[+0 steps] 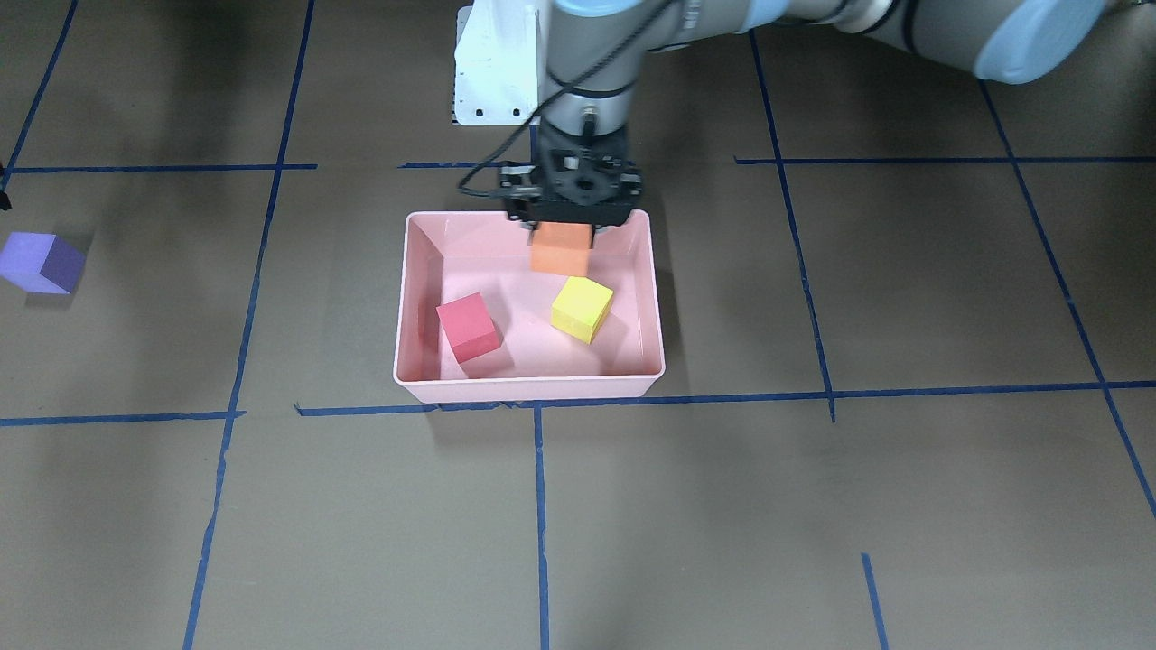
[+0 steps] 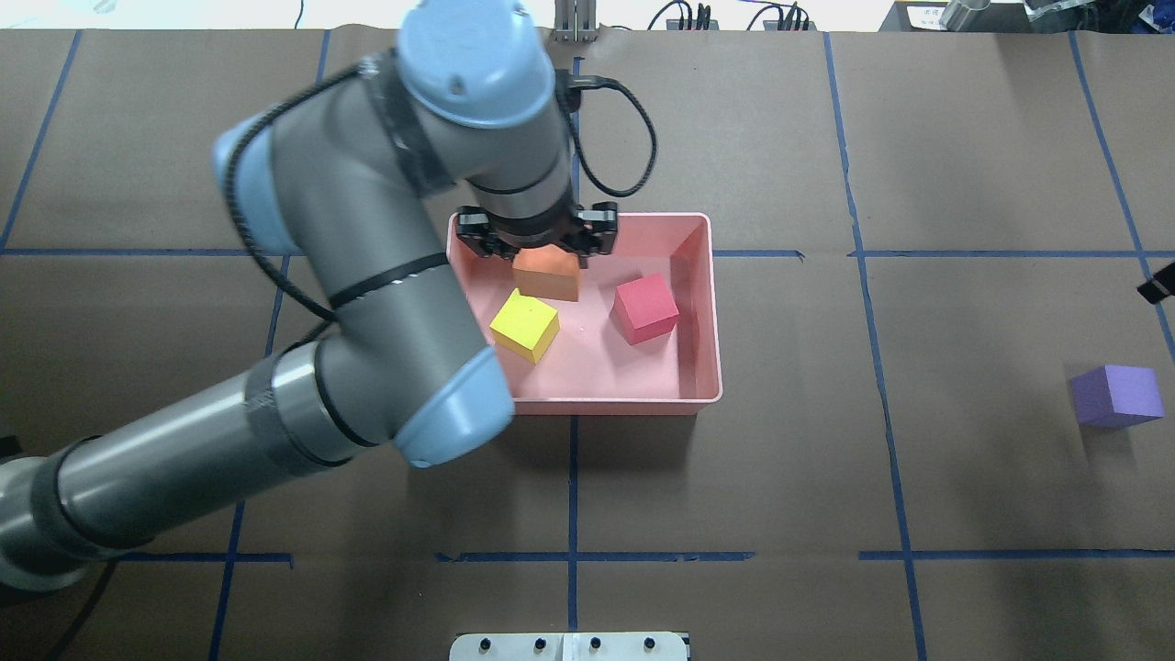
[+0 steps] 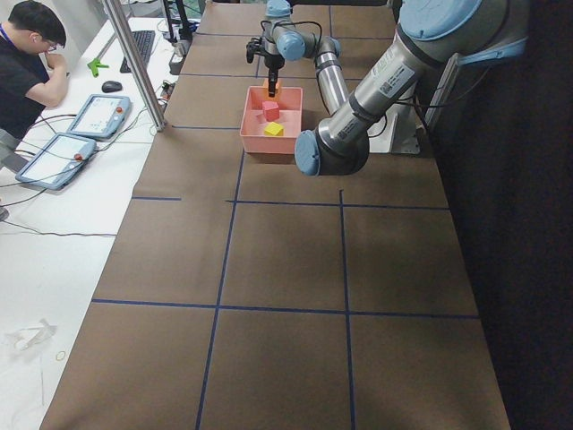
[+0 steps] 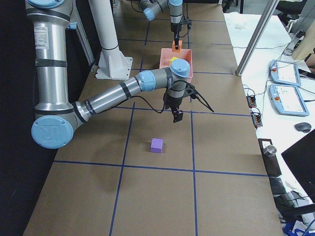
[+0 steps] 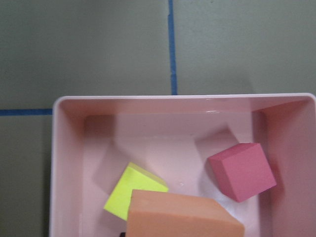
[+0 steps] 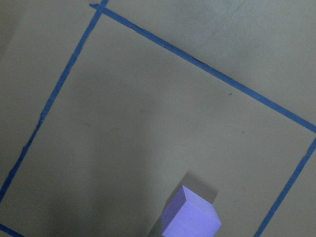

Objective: Place blocks into pink bin with both arms
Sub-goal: 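Place the orange cube beside the pink cube in the bin with the left gripper, then grasp the purple cube with the right gripper while the left gripper withdraws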

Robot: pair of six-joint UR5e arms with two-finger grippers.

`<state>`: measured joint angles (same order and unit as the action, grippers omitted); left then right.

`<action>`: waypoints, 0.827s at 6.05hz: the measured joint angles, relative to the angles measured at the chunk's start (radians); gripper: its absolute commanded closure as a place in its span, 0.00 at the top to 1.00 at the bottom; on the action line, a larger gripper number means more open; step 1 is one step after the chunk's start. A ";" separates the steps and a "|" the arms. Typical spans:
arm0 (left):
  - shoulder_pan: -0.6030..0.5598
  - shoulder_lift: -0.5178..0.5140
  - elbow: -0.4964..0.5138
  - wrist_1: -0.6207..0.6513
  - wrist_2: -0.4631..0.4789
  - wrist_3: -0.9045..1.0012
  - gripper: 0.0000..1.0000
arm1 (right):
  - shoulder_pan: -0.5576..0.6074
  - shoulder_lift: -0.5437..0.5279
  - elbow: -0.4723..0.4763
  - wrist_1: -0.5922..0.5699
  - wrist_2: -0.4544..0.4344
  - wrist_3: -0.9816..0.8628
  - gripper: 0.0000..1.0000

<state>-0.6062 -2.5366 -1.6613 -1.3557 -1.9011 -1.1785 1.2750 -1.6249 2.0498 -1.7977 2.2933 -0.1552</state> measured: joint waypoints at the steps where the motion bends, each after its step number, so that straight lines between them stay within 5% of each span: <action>1: 0.008 -0.010 0.005 0.001 0.011 -0.009 1.00 | 0.003 -0.060 -0.001 0.046 0.002 -0.005 1.00; 3: 0.010 -0.009 0.002 0.001 0.015 -0.008 1.00 | 0.005 -0.139 0.003 0.087 0.001 0.036 1.00; 5: 0.010 -0.007 0.001 0.001 0.016 -0.006 1.00 | -0.002 -0.235 -0.051 0.359 -0.002 0.266 0.98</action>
<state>-0.5966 -2.5437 -1.6603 -1.3545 -1.8853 -1.1847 1.2731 -1.8600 1.9987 -1.4389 2.2911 0.1109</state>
